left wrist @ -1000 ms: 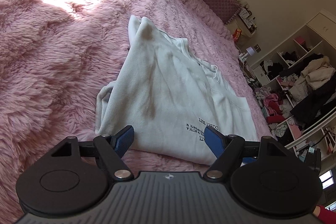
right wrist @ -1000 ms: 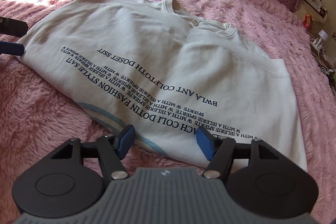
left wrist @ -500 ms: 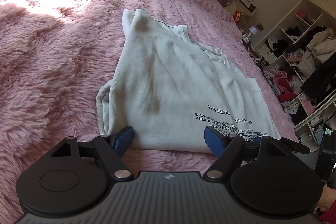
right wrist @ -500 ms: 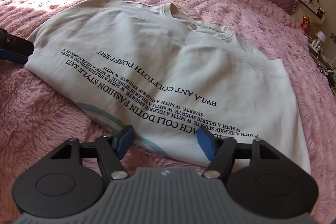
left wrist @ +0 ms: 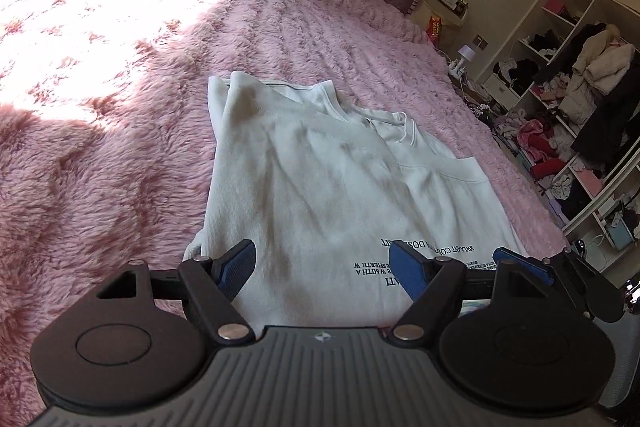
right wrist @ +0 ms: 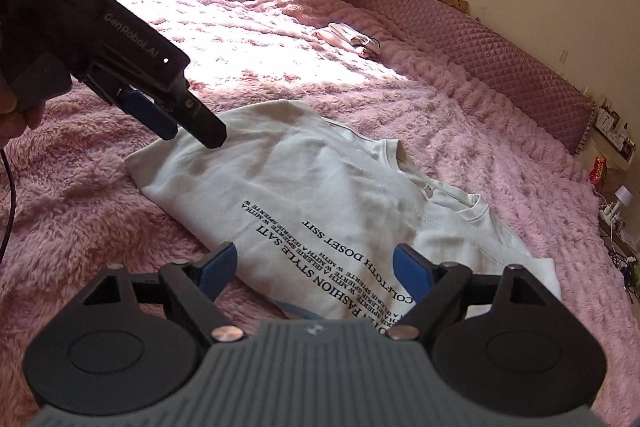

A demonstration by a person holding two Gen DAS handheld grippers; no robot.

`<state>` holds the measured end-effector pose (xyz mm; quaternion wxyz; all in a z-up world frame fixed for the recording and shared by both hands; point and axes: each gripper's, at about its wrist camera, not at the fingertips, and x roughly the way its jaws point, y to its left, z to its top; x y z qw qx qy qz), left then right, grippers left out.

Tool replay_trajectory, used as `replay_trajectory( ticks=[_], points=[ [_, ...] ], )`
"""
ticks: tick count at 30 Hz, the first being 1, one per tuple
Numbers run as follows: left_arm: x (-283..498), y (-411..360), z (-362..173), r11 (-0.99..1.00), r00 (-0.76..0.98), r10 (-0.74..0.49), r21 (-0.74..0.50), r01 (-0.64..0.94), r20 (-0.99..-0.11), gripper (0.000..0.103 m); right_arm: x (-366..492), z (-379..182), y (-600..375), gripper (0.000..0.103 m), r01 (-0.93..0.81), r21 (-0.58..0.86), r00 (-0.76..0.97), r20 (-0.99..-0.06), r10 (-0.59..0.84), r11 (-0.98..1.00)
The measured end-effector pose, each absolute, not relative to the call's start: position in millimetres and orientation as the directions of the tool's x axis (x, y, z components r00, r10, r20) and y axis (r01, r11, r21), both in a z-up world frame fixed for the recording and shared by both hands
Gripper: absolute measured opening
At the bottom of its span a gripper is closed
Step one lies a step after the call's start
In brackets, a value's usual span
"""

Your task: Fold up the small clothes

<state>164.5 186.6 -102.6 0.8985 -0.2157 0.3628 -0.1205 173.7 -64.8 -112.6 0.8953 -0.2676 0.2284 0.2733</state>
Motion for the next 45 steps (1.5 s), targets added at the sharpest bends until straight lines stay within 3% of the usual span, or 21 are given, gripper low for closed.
replay_trajectory(
  ticks=[8,14,21,26,31,33,34,36,37,38,39,40,45],
  points=[
    [208,261,-110,0.779,0.749,-0.376,-0.624,-0.063,-0.545,0.089,154,-138,12,0.08,-0.652,-0.51,0.751,-0.534,0.387,0.561],
    [250,289,-139,0.651,0.742,-0.457,-0.753,-0.095,-0.49,0.089,147,-167,59,0.079,-0.623,-0.659,0.782,-0.502,0.37,0.422],
    [299,289,-177,0.564,0.709,-0.5,-0.808,-0.168,-0.497,0.089,154,-180,85,0.079,-0.586,-0.701,0.804,-0.444,0.394,0.406],
    [336,282,-186,0.511,0.728,-0.526,-0.847,-0.144,-0.441,0.089,161,-184,100,0.079,-0.506,-0.764,0.844,-0.344,0.411,0.4],
    [361,274,-196,0.401,0.724,-0.577,-0.903,-0.153,-0.379,0.088,159,-190,103,0.078,-0.48,-0.785,0.852,-0.311,0.421,0.393],
    [367,270,-200,0.387,0.715,-0.589,-0.908,-0.161,-0.378,0.082,160,-190,102,0.068,-0.497,-0.77,0.846,-0.329,0.419,0.399],
    [368,269,-202,0.39,0.71,-0.591,-0.906,-0.165,-0.383,0.074,161,-189,102,0.065,-0.509,-0.761,0.842,-0.342,0.417,0.402],
    [370,270,-204,0.395,0.703,-0.587,-0.9,-0.184,-0.401,0.059,161,-188,101,0.046,-0.526,-0.748,0.833,-0.359,0.421,0.404],
    [369,271,-206,0.389,0.706,-0.582,-0.9,-0.196,-0.404,0.05,159,-188,100,0.041,-0.533,-0.743,0.829,-0.365,0.423,0.404],
    [368,271,-207,0.383,0.708,-0.576,-0.9,-0.209,-0.409,0.034,157,-188,99,0.029,-0.544,-0.736,0.823,-0.374,0.428,0.404],
    [366,272,-208,0.379,0.712,-0.565,-0.898,-0.224,-0.417,0.024,157,-188,101,0.011,-0.559,-0.723,0.814,-0.386,0.435,0.405],
    [364,273,-207,0.373,0.721,-0.555,-0.899,-0.231,-0.415,0.021,151,-188,99,0.004,-0.568,-0.712,0.809,-0.391,0.439,0.413],
    [363,265,-183,0.432,0.736,-0.546,-0.887,-0.163,-0.401,0.019,154,-178,92,0.005,-0.592,-0.653,0.8,-0.404,0.444,0.472]
  ],
)
